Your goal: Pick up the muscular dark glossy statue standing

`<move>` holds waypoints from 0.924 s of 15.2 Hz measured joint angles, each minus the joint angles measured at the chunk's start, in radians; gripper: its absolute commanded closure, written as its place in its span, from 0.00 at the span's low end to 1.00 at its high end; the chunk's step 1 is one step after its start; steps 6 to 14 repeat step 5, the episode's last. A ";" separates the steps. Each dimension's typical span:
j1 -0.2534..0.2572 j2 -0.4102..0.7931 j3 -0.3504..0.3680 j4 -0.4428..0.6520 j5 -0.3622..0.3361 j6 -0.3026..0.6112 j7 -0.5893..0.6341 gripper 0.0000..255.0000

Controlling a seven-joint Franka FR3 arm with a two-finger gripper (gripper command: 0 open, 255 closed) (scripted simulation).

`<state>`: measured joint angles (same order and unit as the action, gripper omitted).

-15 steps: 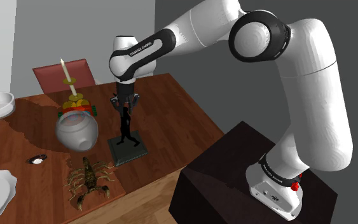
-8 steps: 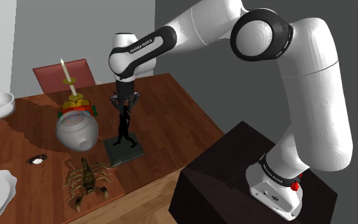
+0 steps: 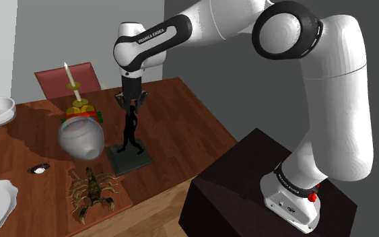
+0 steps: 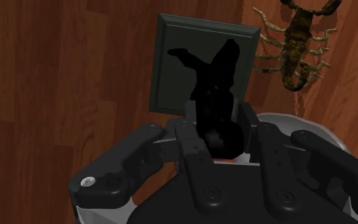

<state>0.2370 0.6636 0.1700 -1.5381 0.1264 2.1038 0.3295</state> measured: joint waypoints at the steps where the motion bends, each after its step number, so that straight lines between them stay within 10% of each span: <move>1: 0.001 -0.005 0.000 0.005 0.000 -0.009 0.003 1.00; 14: -0.001 -0.034 0.002 0.011 0.001 -0.043 0.008 1.00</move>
